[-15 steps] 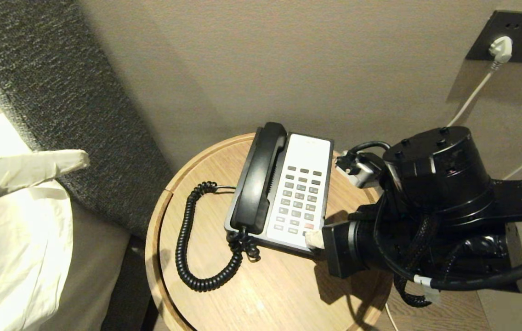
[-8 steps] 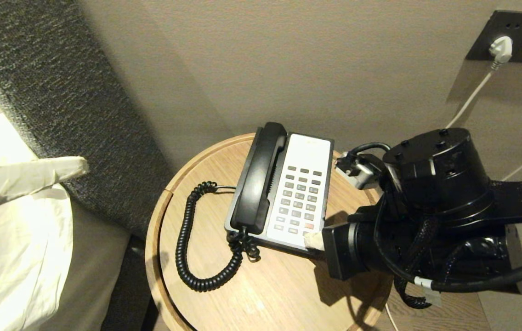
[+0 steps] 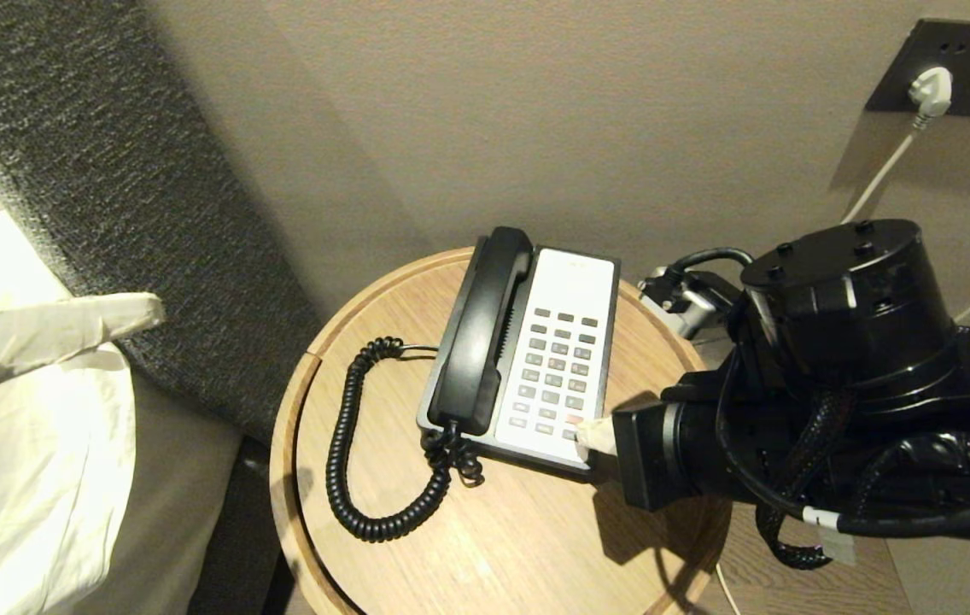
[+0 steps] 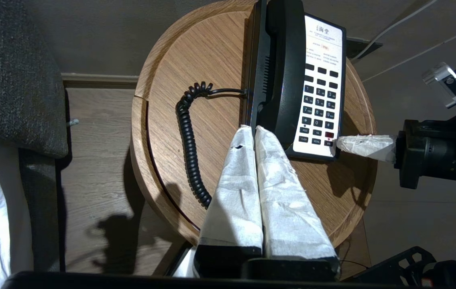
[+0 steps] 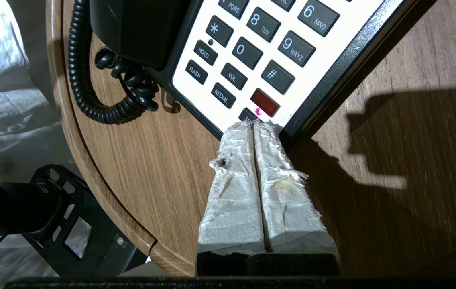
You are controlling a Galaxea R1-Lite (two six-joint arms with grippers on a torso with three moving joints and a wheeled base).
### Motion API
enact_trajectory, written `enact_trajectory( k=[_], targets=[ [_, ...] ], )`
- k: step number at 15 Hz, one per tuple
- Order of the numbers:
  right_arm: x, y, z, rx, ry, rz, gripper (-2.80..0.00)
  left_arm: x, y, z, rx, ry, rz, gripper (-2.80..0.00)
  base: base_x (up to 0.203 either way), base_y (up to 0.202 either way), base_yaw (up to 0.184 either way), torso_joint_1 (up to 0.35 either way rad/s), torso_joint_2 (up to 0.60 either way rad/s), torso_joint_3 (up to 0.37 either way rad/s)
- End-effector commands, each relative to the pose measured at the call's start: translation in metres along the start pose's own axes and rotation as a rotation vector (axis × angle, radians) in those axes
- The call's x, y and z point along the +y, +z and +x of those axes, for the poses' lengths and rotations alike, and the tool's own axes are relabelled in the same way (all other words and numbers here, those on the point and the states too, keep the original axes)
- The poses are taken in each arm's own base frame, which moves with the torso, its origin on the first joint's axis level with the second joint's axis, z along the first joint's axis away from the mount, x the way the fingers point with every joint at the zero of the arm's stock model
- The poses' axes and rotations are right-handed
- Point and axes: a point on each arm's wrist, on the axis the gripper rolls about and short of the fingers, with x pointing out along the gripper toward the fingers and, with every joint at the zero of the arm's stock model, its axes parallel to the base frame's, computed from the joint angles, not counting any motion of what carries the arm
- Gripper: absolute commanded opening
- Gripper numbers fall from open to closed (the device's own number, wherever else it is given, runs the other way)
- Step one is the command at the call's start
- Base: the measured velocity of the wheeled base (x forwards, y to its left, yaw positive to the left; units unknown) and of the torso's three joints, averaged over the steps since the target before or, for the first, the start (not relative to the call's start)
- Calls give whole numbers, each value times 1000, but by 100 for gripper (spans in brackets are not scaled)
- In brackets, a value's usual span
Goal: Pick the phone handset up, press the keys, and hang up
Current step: End the call using the dial pad
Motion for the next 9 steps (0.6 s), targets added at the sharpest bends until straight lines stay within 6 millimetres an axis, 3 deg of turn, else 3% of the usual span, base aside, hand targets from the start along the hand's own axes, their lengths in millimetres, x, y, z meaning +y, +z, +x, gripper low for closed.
enact_trajectory(
  k=[1,9],
  targets=[
    [0,-1,3,7,-5,1,-280,0,0,0,0,3,-2,-280,0,0,0,0,0,0],
    [-2,-6,15,37,-24,-2,-280,1,0,-2,-6,-1,-5,-280,0,0,0,0,0,0]
  ],
)
